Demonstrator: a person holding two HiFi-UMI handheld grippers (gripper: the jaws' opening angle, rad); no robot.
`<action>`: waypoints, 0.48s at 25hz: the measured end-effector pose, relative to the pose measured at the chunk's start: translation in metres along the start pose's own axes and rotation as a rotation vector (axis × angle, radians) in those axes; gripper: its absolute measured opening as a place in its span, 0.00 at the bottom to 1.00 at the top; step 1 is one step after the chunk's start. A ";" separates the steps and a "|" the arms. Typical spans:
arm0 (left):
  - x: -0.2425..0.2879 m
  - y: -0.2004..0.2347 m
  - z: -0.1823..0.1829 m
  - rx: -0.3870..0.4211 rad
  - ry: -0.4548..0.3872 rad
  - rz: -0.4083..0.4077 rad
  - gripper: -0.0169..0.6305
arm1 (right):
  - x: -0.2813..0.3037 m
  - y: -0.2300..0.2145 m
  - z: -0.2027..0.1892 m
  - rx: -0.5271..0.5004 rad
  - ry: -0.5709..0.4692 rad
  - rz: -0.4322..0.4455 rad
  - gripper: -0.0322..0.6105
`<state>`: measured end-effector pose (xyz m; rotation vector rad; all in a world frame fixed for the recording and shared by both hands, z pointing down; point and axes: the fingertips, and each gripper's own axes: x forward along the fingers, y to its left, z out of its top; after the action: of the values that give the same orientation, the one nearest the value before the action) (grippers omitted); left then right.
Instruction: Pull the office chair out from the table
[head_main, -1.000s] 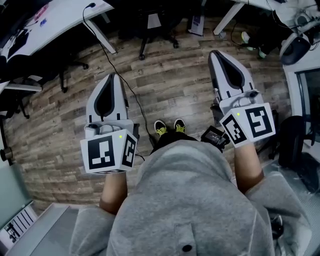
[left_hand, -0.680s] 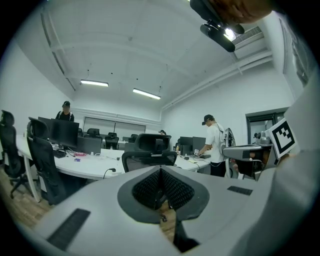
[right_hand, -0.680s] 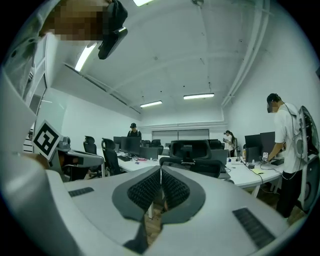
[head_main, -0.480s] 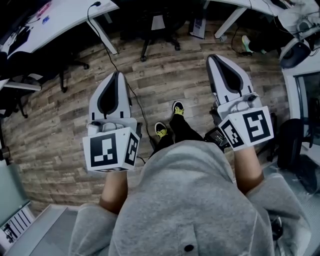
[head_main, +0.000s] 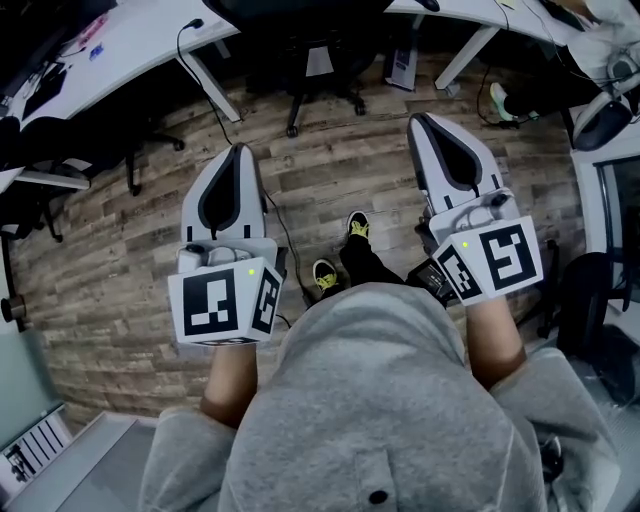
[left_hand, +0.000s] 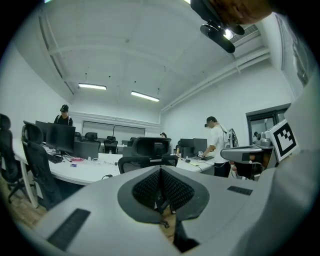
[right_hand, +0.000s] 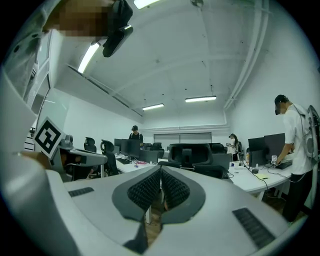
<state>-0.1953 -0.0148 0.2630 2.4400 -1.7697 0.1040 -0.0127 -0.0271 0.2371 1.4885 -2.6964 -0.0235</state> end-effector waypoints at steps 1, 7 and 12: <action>0.005 -0.001 0.001 0.003 -0.001 0.003 0.04 | 0.003 -0.004 0.000 -0.001 -0.004 0.006 0.10; 0.041 -0.013 0.006 0.030 0.014 0.016 0.04 | 0.016 -0.041 -0.006 -0.002 -0.010 0.014 0.10; 0.080 -0.028 0.011 0.052 0.022 0.028 0.04 | 0.030 -0.086 -0.009 0.016 -0.021 0.013 0.10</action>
<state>-0.1440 -0.0835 0.2609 2.4393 -1.8149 0.1816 0.0445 -0.0982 0.2433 1.4832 -2.7288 -0.0173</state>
